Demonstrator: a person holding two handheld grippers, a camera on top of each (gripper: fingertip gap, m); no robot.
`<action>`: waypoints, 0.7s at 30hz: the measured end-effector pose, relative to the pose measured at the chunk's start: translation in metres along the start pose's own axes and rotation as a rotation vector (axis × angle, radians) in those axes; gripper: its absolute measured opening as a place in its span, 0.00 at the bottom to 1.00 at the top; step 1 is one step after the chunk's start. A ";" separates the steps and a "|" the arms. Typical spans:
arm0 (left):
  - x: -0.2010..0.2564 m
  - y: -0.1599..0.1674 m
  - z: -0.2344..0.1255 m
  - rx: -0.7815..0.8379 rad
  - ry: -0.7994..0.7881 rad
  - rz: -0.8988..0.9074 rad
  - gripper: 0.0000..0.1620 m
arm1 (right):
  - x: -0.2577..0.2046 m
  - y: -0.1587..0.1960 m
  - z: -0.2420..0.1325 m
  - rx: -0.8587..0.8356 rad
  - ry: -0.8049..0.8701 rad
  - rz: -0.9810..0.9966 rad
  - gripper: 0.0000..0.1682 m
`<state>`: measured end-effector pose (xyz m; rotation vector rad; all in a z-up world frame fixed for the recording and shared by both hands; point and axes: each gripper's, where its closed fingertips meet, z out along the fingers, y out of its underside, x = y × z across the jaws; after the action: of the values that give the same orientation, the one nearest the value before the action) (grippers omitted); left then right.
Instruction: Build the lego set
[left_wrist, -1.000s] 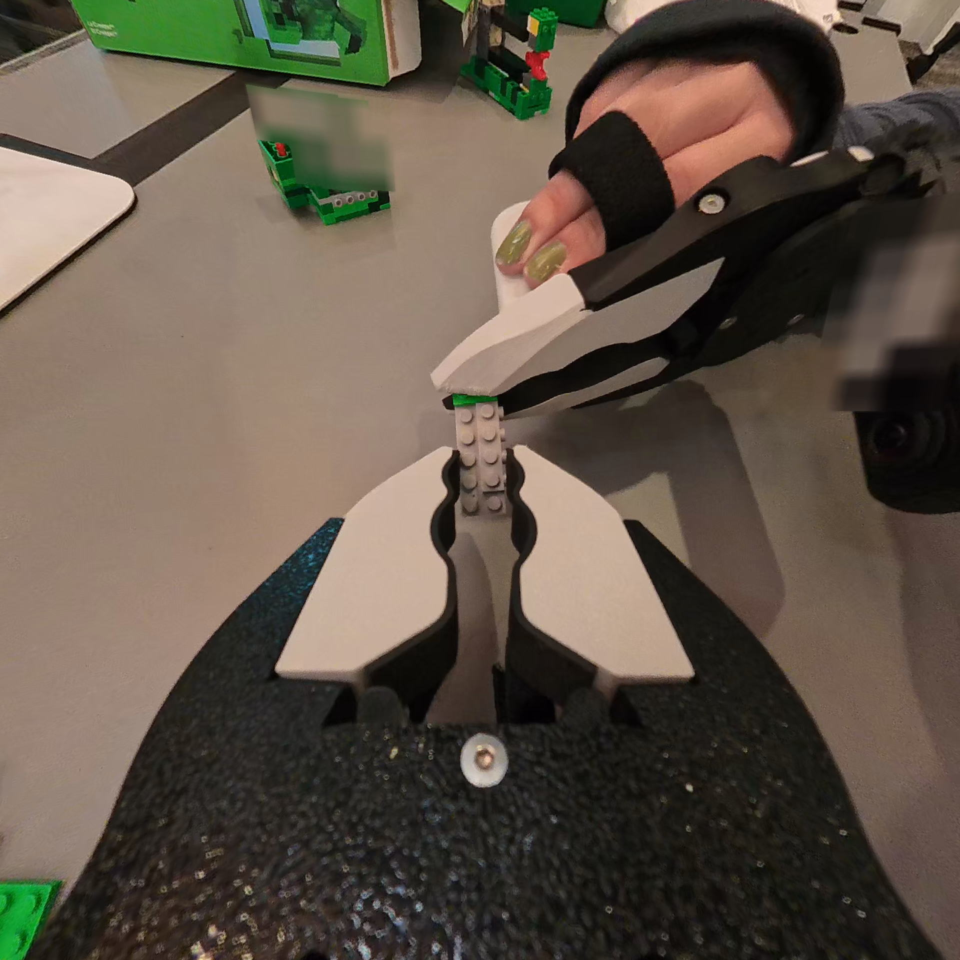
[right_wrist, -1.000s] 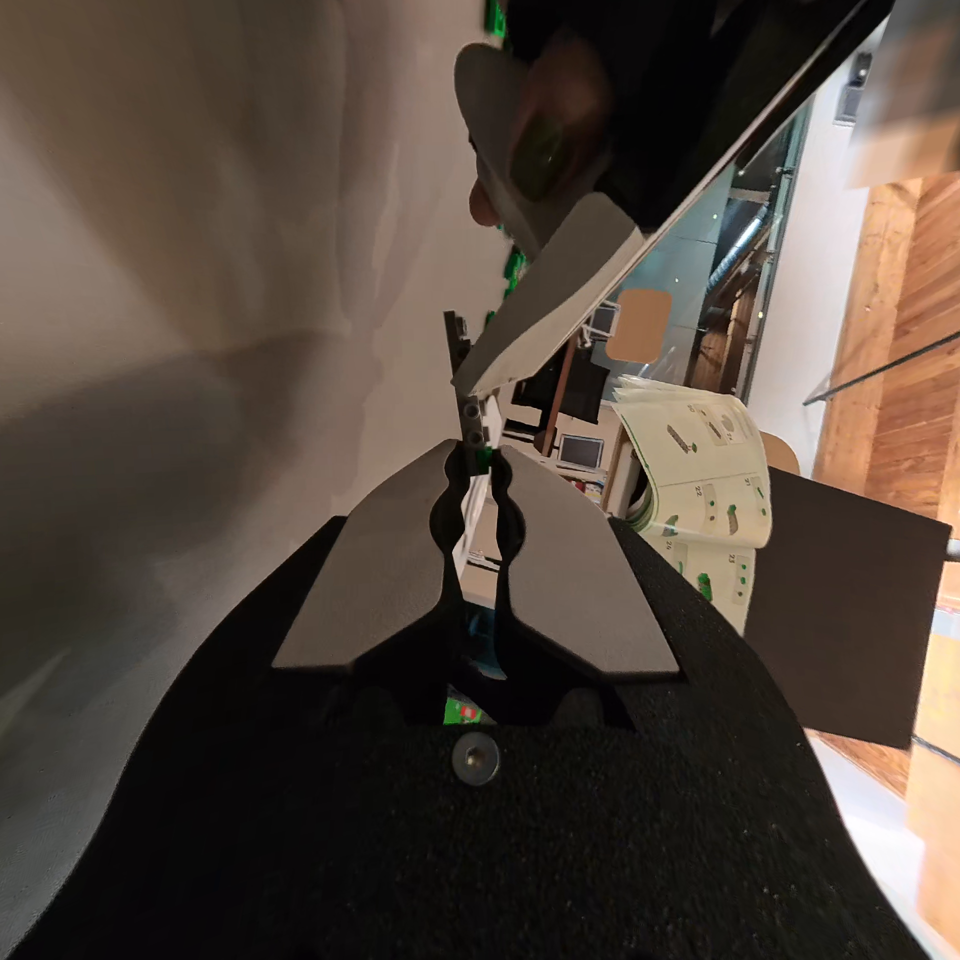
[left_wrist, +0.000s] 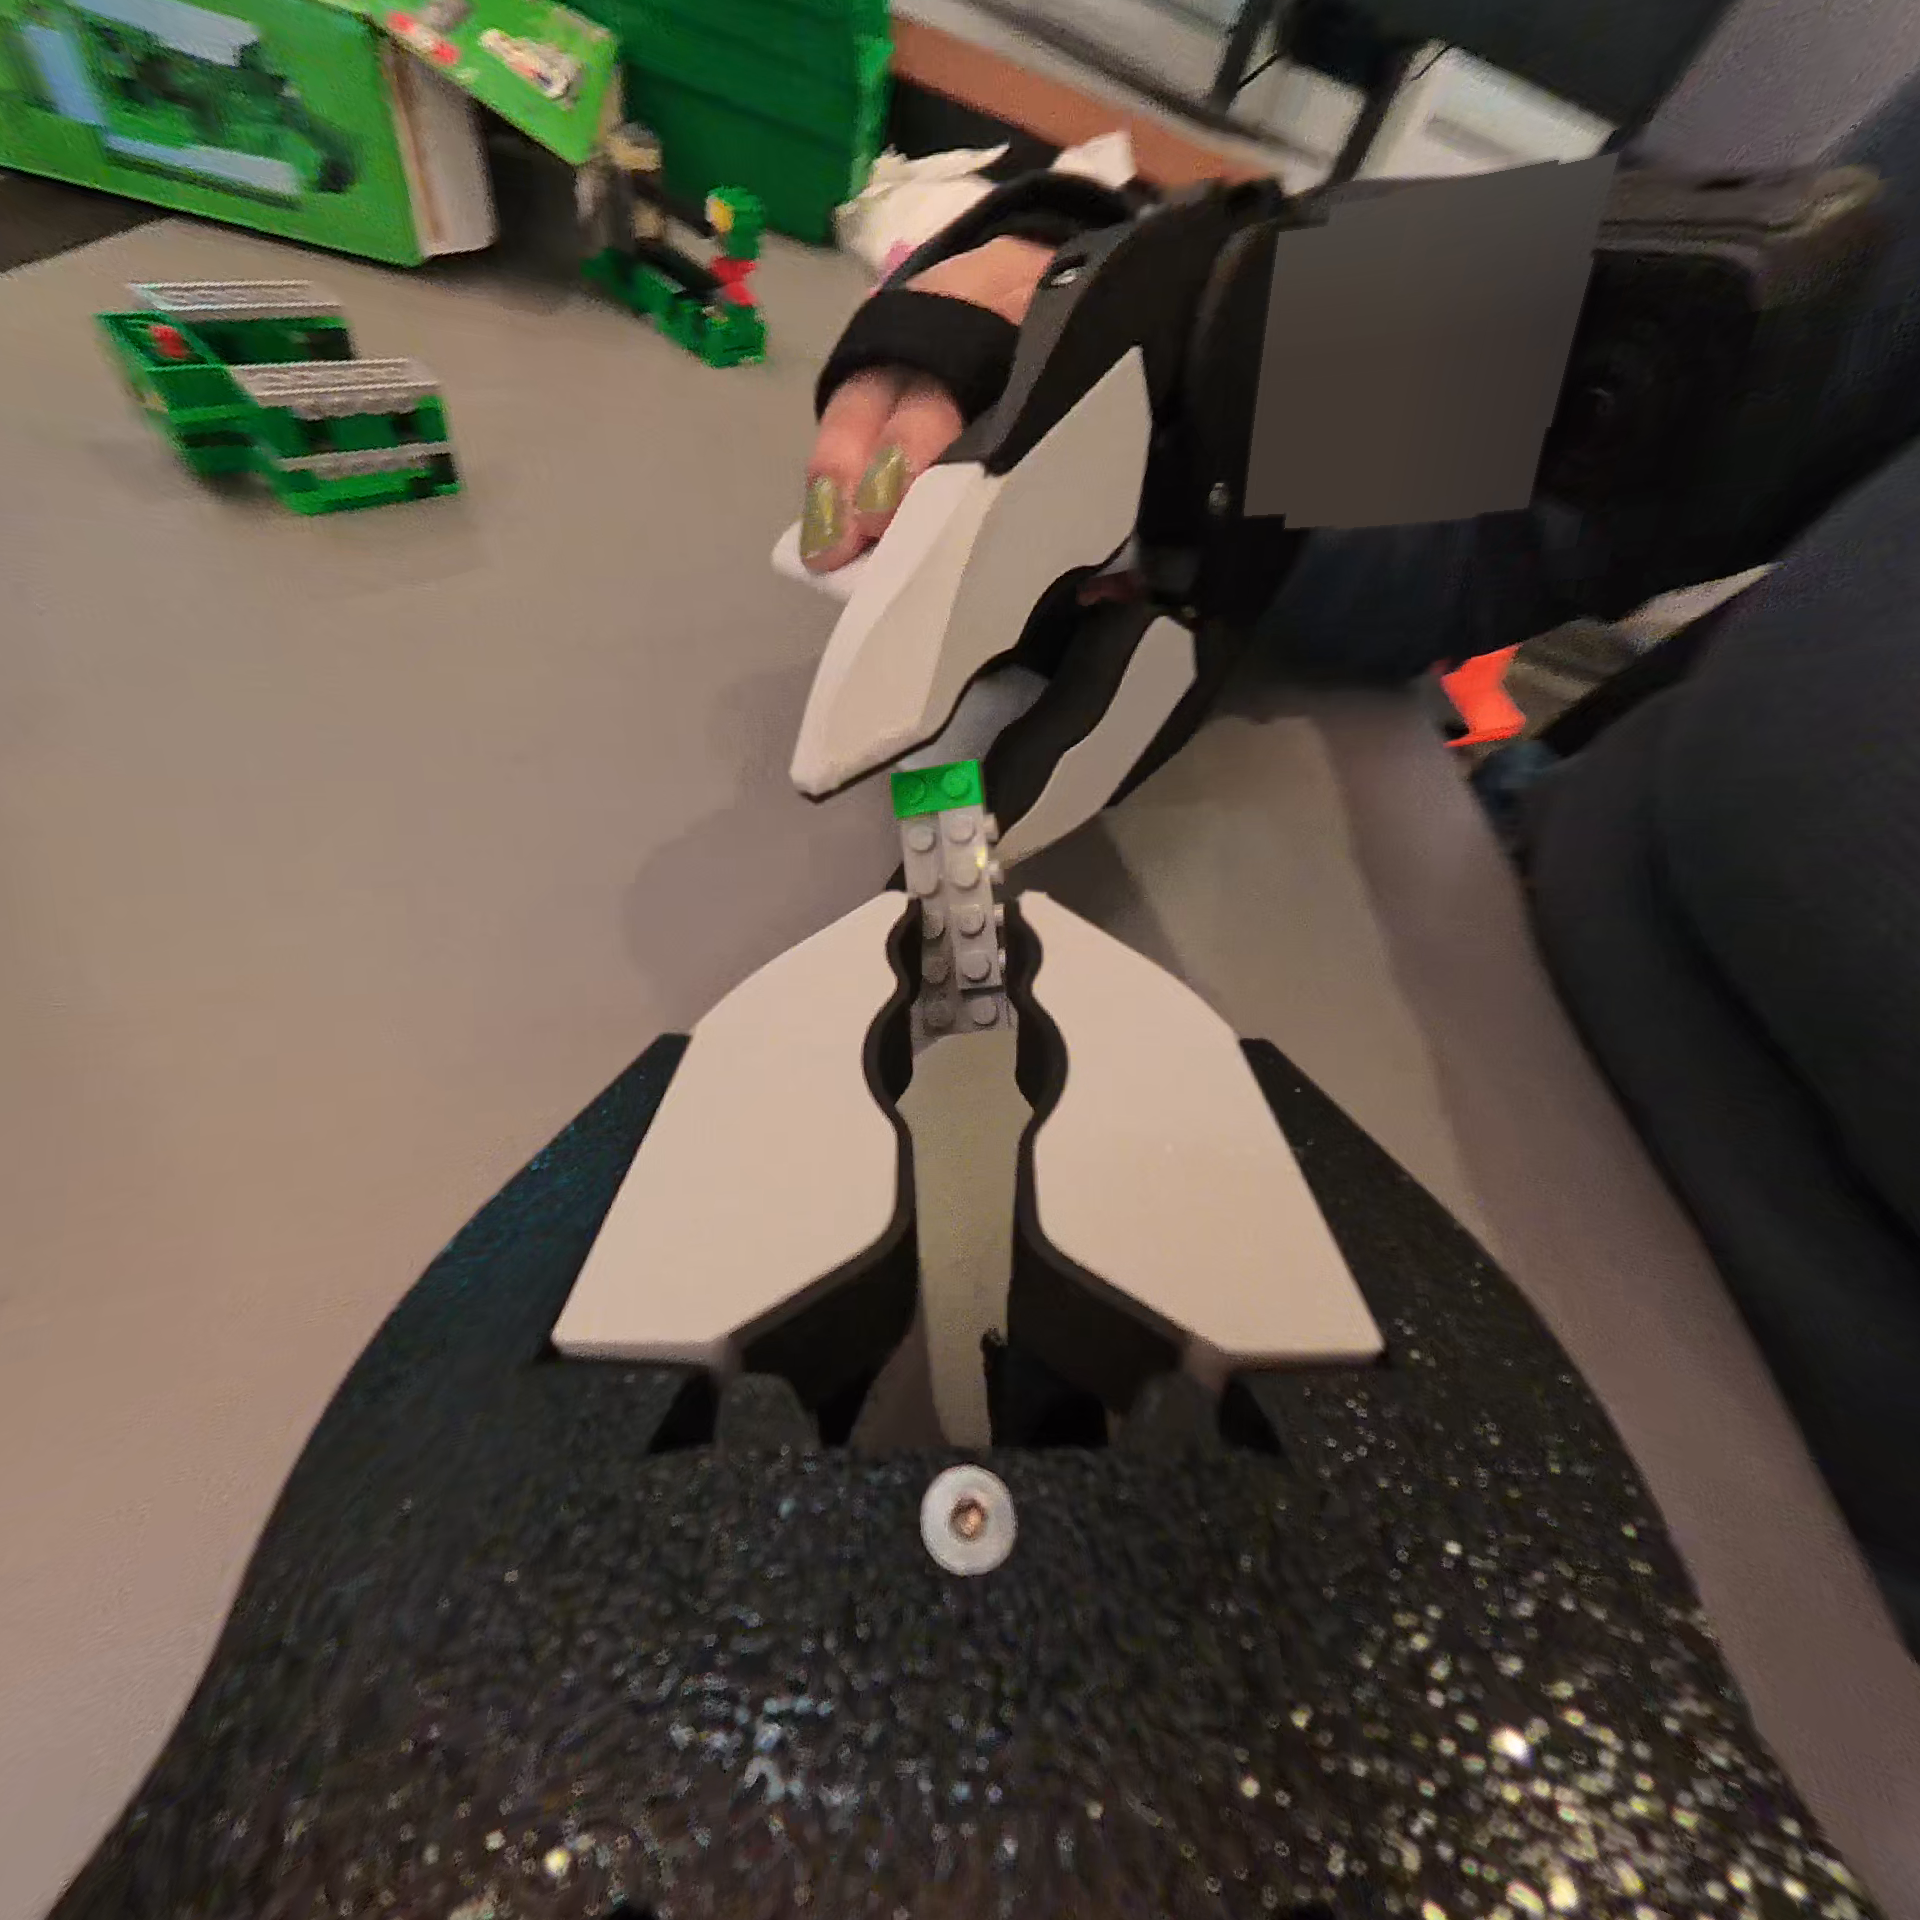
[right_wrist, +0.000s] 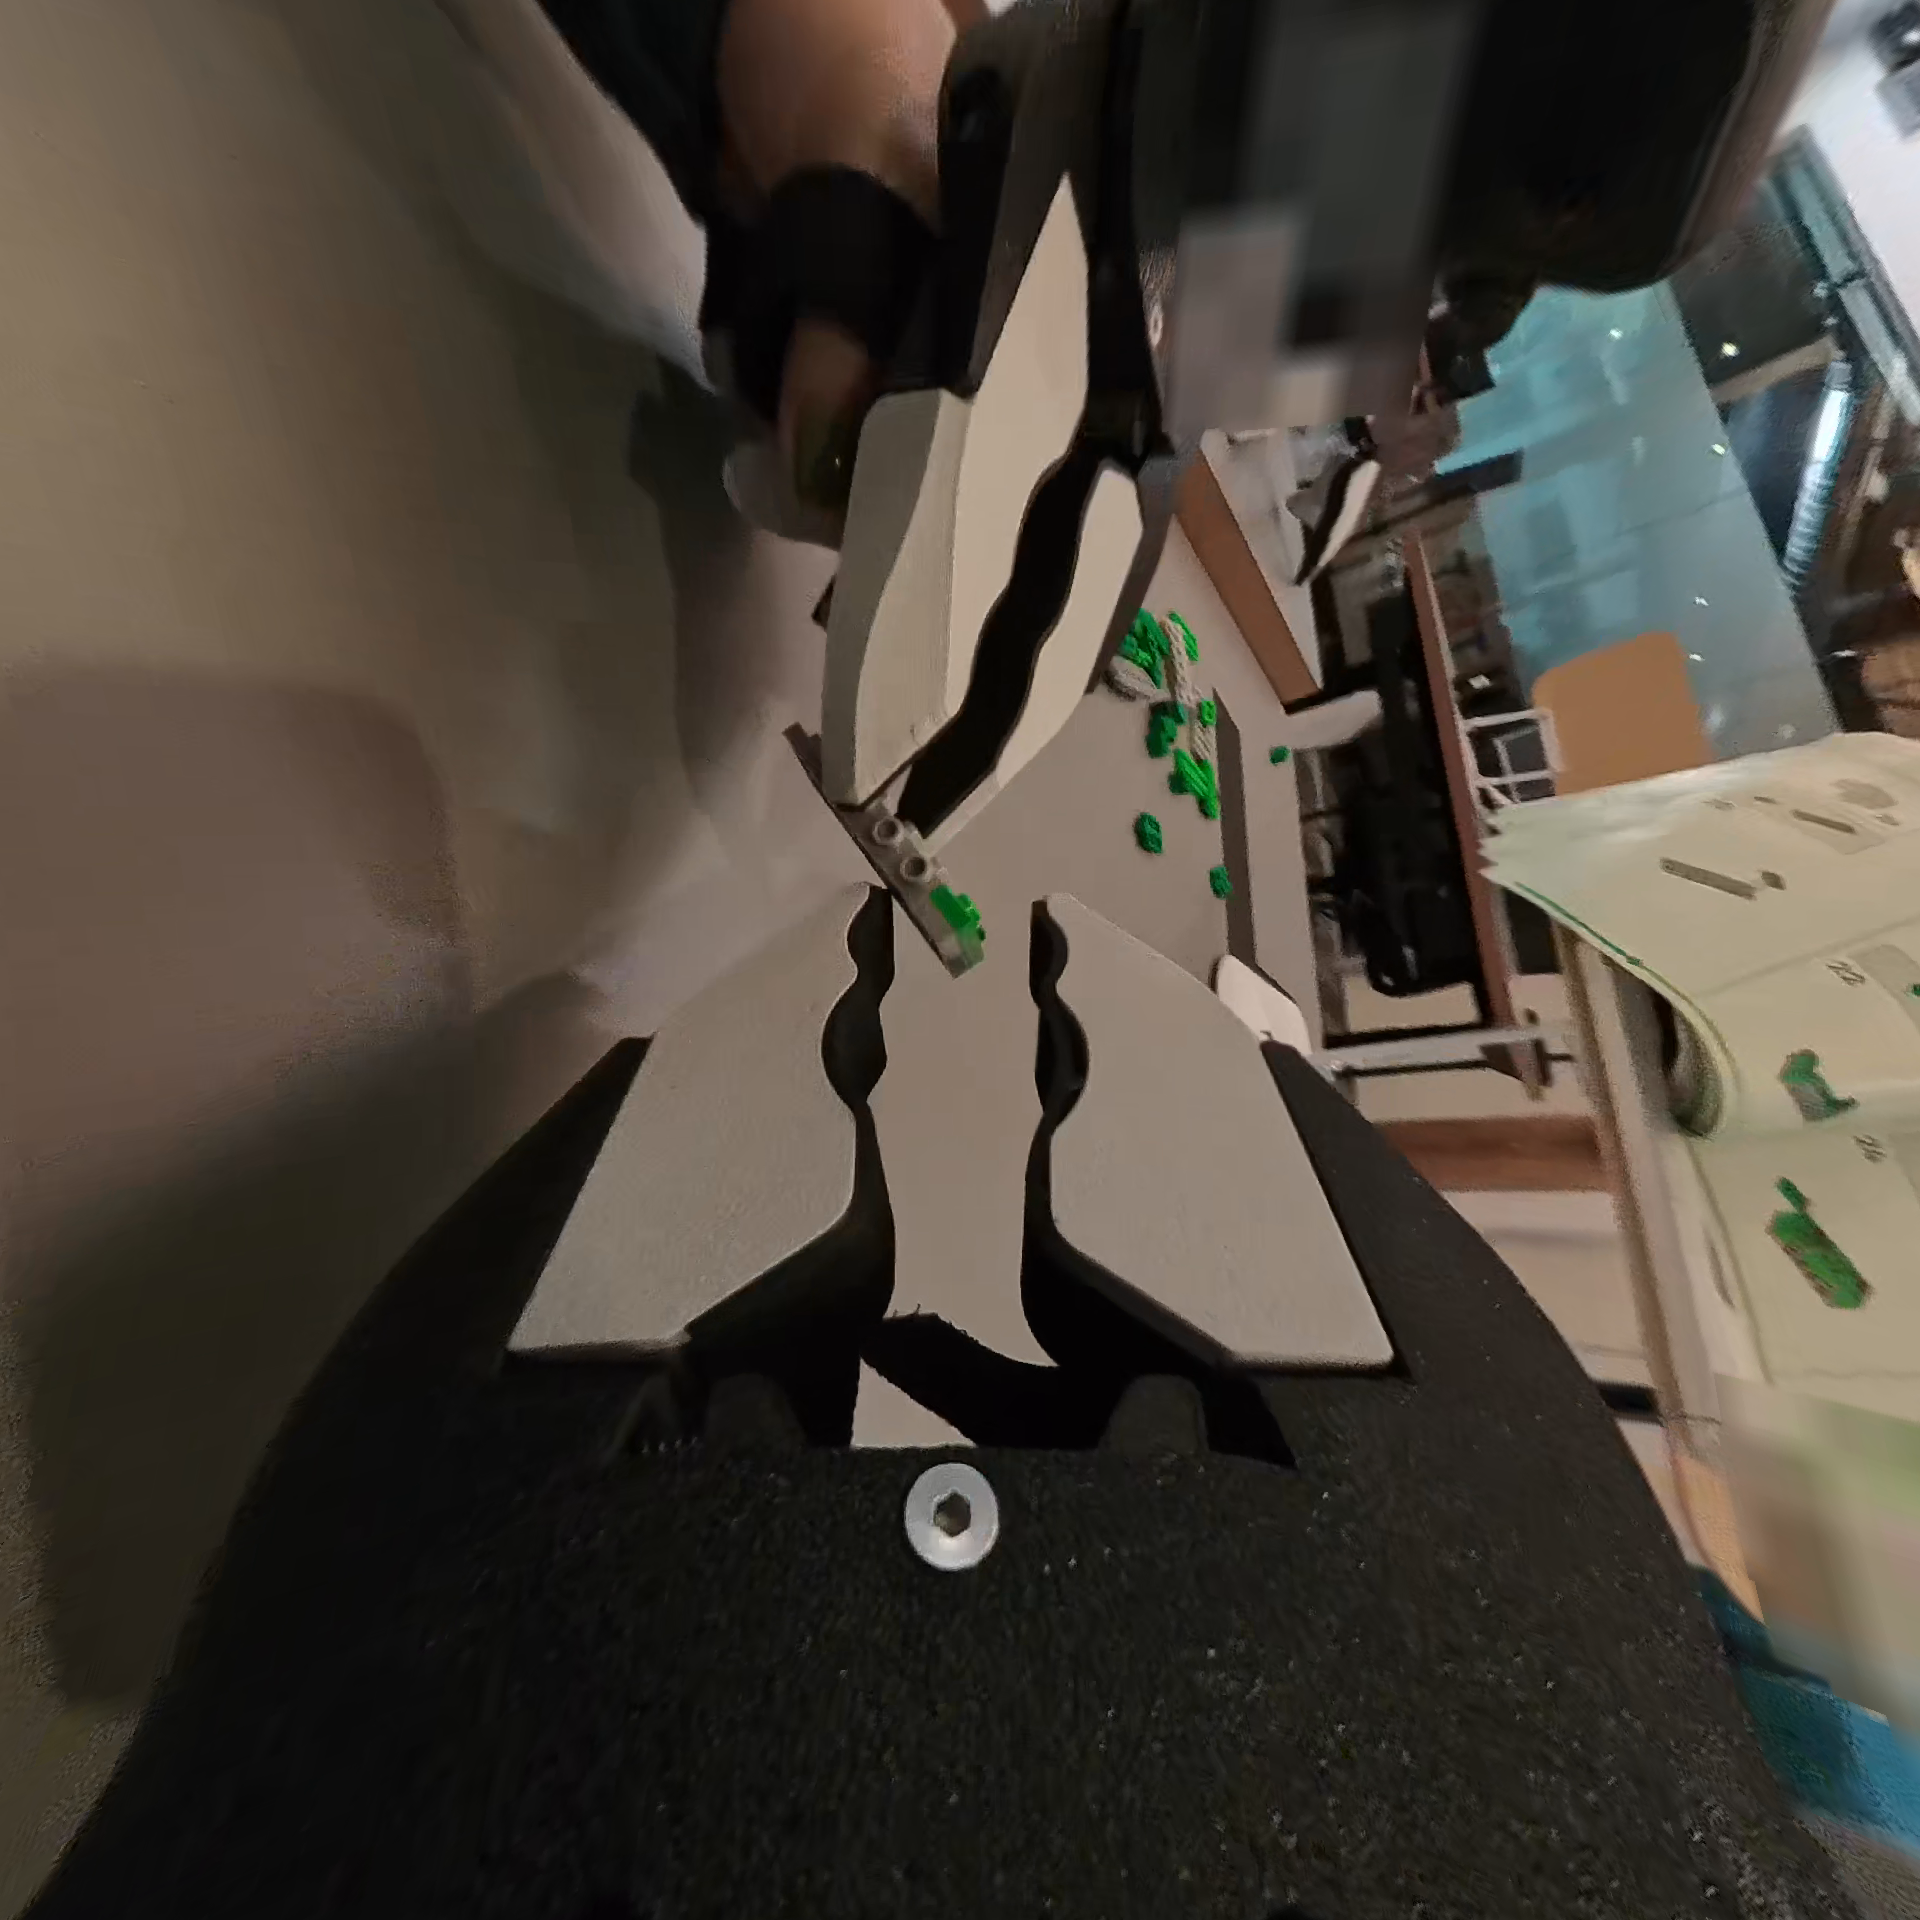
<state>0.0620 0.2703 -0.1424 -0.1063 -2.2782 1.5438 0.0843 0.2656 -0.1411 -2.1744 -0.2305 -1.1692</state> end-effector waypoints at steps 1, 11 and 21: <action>0.005 -0.002 -0.002 0.024 0.048 -0.024 0.09 | -0.001 -0.004 -0.002 0.028 -0.023 0.025 0.12; 0.031 -0.019 -0.024 0.198 0.352 -0.171 0.09 | -0.002 -0.036 -0.016 0.153 -0.148 0.128 0.04; 0.034 -0.010 -0.016 0.101 0.307 -0.113 0.13 | 0.000 -0.036 -0.020 0.118 -0.170 0.088 0.04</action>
<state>0.0377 0.2896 -0.1191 -0.1716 -1.9330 1.4692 0.0548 0.2808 -0.1165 -2.1577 -0.2665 -0.9009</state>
